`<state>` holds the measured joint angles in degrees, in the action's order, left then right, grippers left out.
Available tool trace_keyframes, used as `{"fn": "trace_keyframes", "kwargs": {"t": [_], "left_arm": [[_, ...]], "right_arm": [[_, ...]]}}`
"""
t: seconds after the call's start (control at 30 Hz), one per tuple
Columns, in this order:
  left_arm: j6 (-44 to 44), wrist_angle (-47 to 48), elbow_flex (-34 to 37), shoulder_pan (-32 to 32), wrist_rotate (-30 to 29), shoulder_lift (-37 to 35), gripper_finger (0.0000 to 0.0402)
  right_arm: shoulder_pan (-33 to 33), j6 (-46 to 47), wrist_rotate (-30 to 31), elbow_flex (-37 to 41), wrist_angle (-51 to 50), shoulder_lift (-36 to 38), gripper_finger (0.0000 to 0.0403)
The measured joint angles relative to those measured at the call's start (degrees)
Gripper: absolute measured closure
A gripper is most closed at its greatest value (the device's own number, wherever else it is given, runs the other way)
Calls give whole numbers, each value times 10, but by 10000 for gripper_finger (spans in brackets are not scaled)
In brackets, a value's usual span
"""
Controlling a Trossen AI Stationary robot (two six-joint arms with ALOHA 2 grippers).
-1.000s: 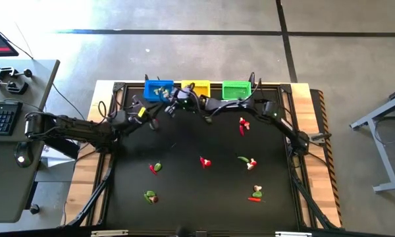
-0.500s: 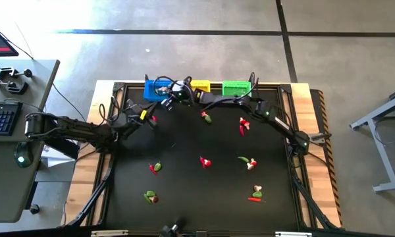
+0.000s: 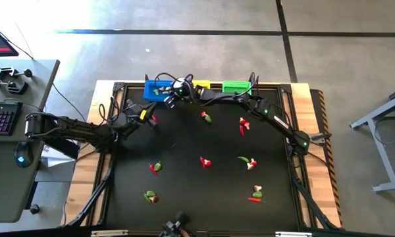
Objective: Sort produce into baskets
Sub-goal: Put the brown mushroom into the blue bin, then put the red mushroom into the blue bin
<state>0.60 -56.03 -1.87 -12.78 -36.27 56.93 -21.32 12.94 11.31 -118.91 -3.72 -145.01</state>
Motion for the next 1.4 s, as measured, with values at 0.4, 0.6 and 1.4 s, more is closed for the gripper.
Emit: {"fn": "trace_keyframes", "kwargs": {"t": [0.4, 0.6, 1.4], "left_arm": [[0, 0, 0, 0, 0, 0, 401], [0, 0, 0, 0, 0, 0, 401], [0, -2, 0, 0, 13, 0, 401]], "right_arm": [[2, -14, -19, 0, 4, 2, 252], [21, -68, -13, 0, -3, 31, 307], [69, -47, 50, 419, 237, 256, 403]]}}
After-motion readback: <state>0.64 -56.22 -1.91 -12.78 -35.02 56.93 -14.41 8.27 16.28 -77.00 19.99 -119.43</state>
